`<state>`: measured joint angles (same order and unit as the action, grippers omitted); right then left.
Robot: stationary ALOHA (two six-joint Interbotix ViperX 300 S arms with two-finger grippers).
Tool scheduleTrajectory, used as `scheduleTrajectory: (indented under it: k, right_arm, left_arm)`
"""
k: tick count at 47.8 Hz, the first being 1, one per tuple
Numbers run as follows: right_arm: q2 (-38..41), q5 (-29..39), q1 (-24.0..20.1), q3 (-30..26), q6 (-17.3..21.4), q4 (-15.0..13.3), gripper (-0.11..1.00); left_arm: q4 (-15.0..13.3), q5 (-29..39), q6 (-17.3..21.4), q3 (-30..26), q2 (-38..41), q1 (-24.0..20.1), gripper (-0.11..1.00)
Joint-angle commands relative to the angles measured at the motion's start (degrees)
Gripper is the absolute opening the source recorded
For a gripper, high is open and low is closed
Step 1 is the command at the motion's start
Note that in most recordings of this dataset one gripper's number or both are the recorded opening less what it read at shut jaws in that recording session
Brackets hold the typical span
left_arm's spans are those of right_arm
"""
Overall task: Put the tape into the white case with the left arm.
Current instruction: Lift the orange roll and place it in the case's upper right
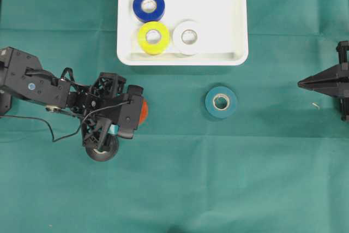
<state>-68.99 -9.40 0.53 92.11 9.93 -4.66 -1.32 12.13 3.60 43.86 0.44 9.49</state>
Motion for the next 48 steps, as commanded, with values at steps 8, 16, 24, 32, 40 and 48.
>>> scheduleTrajectory:
  k: [8, 16, 24, 32, 40, 48]
  right_arm:
    - [0.4, -0.4, 0.1, -0.5, 0.0, -0.1, -0.09]
    - [0.4, -0.4, 0.0, -0.5, 0.0, -0.1, -0.09]
    - [0.4, -0.3, 0.0, -0.6, 0.0, -0.1, -0.09]
    - [0.4, -0.4, 0.0, -0.6, 0.0, -0.1, -0.09]
    - [0.4, -0.4, 0.1, -0.6, 0.0, -0.1, -0.09]
    - [0.4, -0.3, 0.1, -0.6, 0.0, -0.1, -0.09]
  left_arm:
    - [-0.1, 4.2, 0.1, -5.3, -4.2, 1.1, 0.25]
    - [0.0, 6.7, 0.3, -7.1, -4.2, 0.2, 0.25]
    - [0.0, 6.5, 0.4, -8.4, -3.8, -3.6, 0.25]
    - [0.1, 5.1, 0.5, -10.4, -2.2, -8.3, 0.25]
    - [0.1, 3.9, 1.2, -13.3, 0.0, -13.7, 0.25]
    - [0.1, 3.1, 5.2, -16.5, 3.1, -19.3, 0.25]
